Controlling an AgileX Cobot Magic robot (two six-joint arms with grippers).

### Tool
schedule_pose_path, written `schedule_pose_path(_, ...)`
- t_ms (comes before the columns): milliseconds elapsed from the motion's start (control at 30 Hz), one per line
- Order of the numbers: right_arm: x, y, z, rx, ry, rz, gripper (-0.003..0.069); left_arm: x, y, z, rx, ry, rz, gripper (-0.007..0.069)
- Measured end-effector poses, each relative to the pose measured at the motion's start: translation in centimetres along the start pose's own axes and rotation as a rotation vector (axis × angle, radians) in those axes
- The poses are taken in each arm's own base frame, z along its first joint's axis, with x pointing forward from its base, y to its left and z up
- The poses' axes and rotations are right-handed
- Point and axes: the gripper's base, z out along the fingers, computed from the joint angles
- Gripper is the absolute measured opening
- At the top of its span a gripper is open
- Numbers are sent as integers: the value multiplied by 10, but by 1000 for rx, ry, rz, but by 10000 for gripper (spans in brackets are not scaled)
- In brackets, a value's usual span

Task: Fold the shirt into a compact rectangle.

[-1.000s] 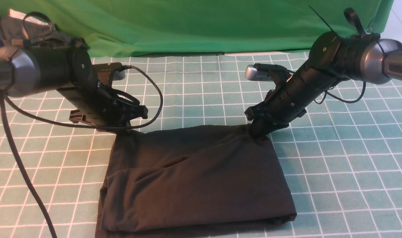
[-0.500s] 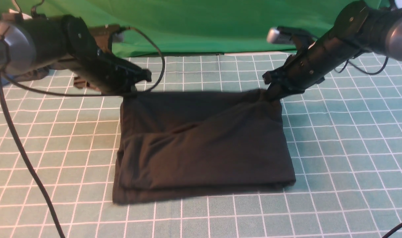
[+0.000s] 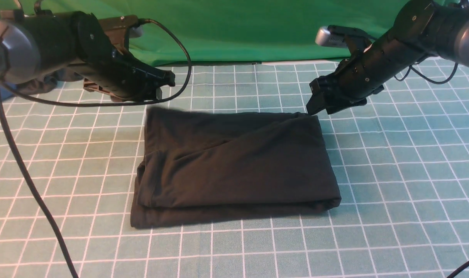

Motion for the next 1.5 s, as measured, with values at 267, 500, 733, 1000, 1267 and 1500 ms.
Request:
schedule_pose_path(267,-8,42,-121,153,-159,-147,50,-10,1,-71,-62,-61,56,244)
schedule_pose_path(500,25,108,-267,207,-484,-269,28,-8,-9,-170,5,-223,65,16)
schedule_pose_path(733,114,160,-375,237,-831,-350,25,65,-9,-253,24,-358,63,6)
schedule_pose_path(1000,238,153,-375,329,-1231,-356,23,182,-6,-271,125,-450,-19,7)
schedule_pose_path(1267,321,117,-314,399,-1557,-328,23,251,2,-254,150,-619,-47,9)
schedule_pose_path(1500,340,107,-301,427,-1715,-321,78,251,4,-259,150,-763,-57,11)
